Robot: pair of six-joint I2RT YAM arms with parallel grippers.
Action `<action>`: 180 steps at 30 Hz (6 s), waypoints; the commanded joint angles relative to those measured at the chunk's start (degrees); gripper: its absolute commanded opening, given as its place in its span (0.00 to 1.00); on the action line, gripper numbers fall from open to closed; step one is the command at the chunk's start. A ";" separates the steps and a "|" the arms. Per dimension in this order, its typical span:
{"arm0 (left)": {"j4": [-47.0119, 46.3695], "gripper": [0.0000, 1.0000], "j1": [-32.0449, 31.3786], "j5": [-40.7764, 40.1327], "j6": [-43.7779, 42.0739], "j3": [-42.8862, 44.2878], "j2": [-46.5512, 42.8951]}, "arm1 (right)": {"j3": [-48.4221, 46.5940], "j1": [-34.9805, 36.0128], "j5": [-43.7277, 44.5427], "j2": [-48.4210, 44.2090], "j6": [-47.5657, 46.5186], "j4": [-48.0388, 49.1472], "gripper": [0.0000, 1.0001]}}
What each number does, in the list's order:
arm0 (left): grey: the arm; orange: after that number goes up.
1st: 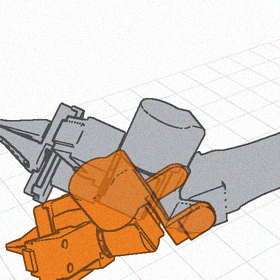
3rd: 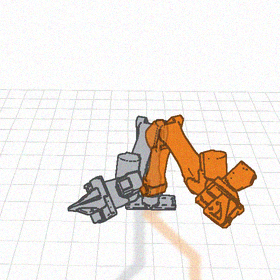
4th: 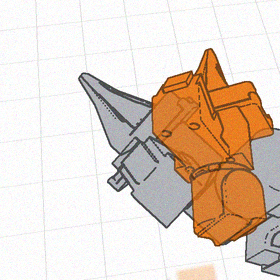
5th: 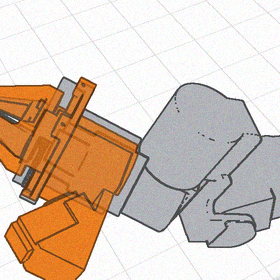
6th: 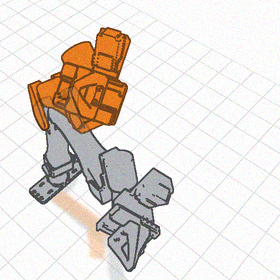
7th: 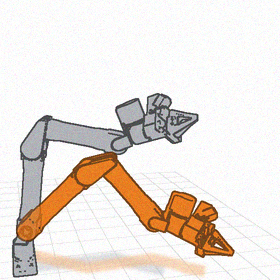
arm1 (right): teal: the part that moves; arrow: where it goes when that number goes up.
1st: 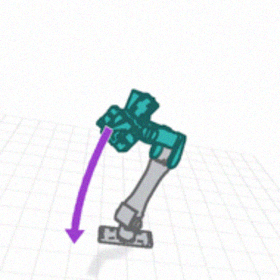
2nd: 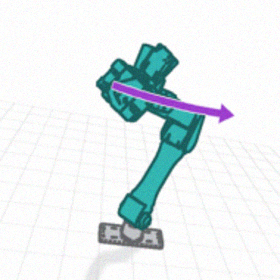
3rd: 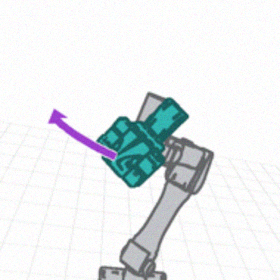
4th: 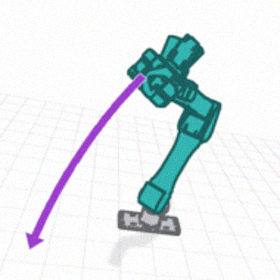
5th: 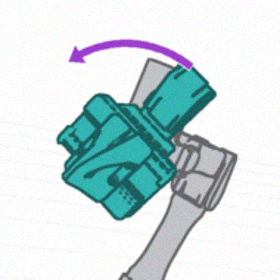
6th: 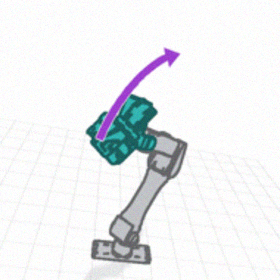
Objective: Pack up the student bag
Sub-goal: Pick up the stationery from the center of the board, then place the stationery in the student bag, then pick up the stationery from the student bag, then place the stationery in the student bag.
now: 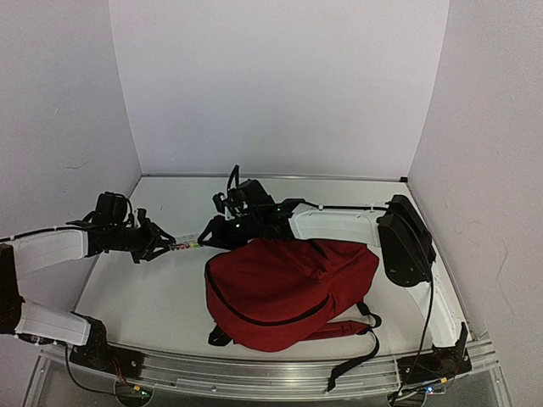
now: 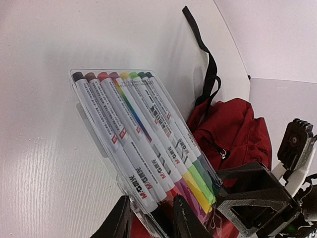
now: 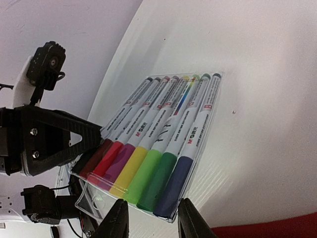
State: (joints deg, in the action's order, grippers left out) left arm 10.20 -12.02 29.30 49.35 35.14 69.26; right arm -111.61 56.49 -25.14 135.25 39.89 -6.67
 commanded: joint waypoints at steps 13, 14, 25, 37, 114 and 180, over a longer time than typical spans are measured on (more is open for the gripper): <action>-3.63 0.28 -12.59 6.15 5.01 8.32 -5.09 | 15.15 4.69 6.33 -22.53 -0.70 4.11 0.34; -3.90 0.28 -13.24 6.09 5.35 8.88 -5.17 | 16.43 4.75 6.83 -23.95 -0.75 3.82 0.34; -6.09 0.27 -27.00 2.72 5.64 17.06 3.37 | 34.66 6.17 11.58 -39.55 3.66 1.32 0.33; 4.88 0.46 -31.18 -3.25 2.03 17.61 4.72 | 51.58 6.78 20.70 -52.49 13.50 -2.55 0.56; -13.79 0.58 -30.19 1.27 4.25 15.74 -3.75 | 53.25 1.52 10.19 -57.02 11.70 20.12 0.00; -24.06 0.00 -37.65 -0.94 21.83 17.36 11.07 | 26.61 1.82 49.35 -43.99 -15.31 -29.24 0.00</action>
State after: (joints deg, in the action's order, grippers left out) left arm -7.16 -48.22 27.02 70.41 46.97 77.95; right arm -84.36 58.26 23.49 94.19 22.55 -37.91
